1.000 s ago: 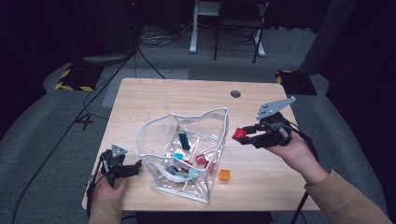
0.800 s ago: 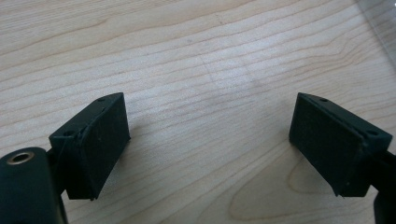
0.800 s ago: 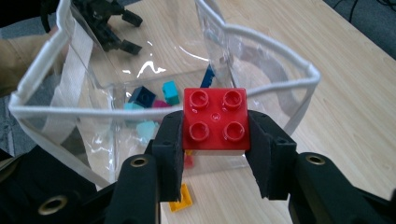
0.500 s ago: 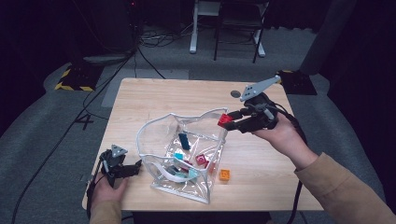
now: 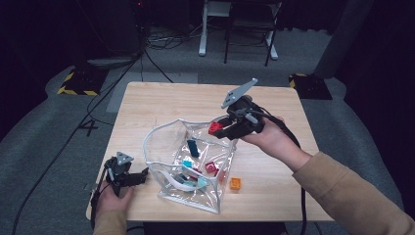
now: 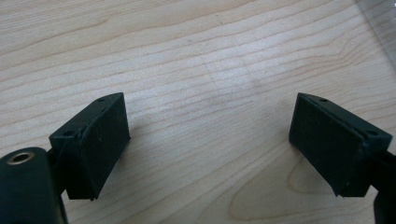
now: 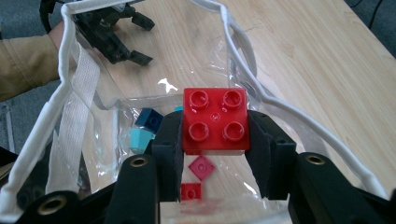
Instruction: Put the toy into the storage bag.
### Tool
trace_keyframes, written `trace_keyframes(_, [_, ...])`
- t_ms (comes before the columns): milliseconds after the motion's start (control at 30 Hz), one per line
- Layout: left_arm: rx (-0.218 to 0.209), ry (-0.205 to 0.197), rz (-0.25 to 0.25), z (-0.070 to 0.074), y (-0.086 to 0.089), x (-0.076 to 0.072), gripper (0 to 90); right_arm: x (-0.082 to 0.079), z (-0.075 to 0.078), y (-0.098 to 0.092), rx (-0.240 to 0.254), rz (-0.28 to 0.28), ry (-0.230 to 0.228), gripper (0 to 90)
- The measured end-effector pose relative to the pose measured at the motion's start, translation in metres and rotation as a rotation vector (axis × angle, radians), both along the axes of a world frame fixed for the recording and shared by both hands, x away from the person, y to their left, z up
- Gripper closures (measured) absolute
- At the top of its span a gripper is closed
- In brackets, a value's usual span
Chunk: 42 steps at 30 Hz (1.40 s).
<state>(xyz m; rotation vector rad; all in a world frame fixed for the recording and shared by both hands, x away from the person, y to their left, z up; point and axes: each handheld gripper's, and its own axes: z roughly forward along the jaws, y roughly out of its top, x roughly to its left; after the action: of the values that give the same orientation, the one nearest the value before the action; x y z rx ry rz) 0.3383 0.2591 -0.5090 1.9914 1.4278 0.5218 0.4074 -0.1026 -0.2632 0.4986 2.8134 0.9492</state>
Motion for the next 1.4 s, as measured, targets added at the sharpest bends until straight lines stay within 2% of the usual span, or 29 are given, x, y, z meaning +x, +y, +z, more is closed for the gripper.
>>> trace_keyframes(300, [0.005, 0.001, -0.004, 0.0, 0.0, 0.0, 12.5, 0.006, -0.013, 0.034, -0.076, 0.034, 0.02, 58.6])
trace_keyframes(500, [0.004, -0.002, -0.001, 0.0, 0.0, 0.0, 12.5, 0.013, -0.023, 0.051, -0.142, 0.032, 0.045, 58.6])
trace_keyframes(600, [0.003, -0.002, -0.002, 0.0, 0.0, 0.0, 12.4, 0.016, -0.028, 0.056, -0.17, 0.026, 0.058, 58.6])
trace_keyframes(667, [0.002, -0.001, -0.002, 0.0, 0.0, 0.0, 12.5, 0.019, -0.032, 0.06, -0.197, 0.023, 0.083, 58.6])
trace_keyframes(900, [0.002, -0.001, -0.001, 0.0, 0.0, 0.0, 12.5, 0.028, -0.047, 0.067, -0.277, 0.005, 0.114, 58.5])
trace_keyframes(1067, [0.003, -0.002, -0.002, 0.0, 0.0, 0.0, 12.4, 0.032, -0.051, 0.067, -0.307, 0.001, 0.114, 58.4])
trace_keyframes(1133, [0.003, -0.002, -0.001, 0.0, 0.0, 0.0, 12.4, 0.032, -0.052, 0.068, -0.308, 0.0, 0.114, 56.5])
trace_keyframes(1200, [0.003, -0.001, -0.001, 0.0, 0.0, 0.0, 12.5, 0.032, -0.051, 0.066, -0.283, -0.005, 0.106, 46.9])
trace_keyframes(1333, [0.003, -0.001, -0.001, 0.0, 0.0, 0.0, 12.5, 0.03, -0.043, 0.058, -0.228, -0.004, 0.082, 44.8])
trace_keyframes(1400, [0.002, -0.001, -0.001, 0.0, 0.0, 0.0, 12.5, 0.025, -0.032, 0.047, -0.174, -0.001, 0.063, 45.4])
